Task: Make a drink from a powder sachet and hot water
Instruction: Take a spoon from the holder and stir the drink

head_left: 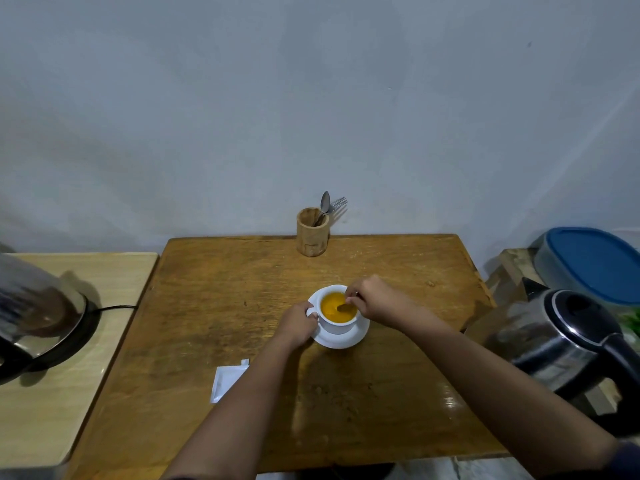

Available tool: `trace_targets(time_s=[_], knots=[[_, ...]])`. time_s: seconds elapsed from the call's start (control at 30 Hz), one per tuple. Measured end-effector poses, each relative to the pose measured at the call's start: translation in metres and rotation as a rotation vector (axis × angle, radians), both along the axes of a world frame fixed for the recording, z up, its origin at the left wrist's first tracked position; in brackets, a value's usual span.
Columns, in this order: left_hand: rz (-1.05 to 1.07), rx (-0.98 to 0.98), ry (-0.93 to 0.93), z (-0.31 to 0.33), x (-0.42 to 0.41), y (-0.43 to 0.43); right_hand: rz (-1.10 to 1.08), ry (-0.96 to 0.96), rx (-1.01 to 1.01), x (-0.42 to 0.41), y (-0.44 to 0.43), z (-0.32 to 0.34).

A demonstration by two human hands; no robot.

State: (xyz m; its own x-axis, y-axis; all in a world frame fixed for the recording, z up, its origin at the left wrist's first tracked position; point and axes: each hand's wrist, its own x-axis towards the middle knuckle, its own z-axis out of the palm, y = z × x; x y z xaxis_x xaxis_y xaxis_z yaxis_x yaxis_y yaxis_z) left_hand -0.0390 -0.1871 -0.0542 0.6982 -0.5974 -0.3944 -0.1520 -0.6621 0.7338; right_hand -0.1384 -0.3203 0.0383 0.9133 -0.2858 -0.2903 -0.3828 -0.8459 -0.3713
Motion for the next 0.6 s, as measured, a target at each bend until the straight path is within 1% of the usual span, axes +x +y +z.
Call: trace_targets(time_s=[0.1,0.33,0.43,0.6], knots=[[-0.006,0.014,-0.002,0.001,0.0,-0.001,-0.1,-0.009,0.071,0.003,0.0,0.003],[-0.015,0.02,-0.022,0.0,0.001,-0.001,-0.139,-0.111,0.222,0.008,0.012,0.005],[-0.016,0.019,-0.014,0.0,0.001,-0.001,-0.173,-0.136,0.241,0.009,0.017,0.003],[-0.026,0.01,-0.009,-0.001,0.002,0.0,-0.231,-0.177,0.202,0.008,0.016,0.002]])
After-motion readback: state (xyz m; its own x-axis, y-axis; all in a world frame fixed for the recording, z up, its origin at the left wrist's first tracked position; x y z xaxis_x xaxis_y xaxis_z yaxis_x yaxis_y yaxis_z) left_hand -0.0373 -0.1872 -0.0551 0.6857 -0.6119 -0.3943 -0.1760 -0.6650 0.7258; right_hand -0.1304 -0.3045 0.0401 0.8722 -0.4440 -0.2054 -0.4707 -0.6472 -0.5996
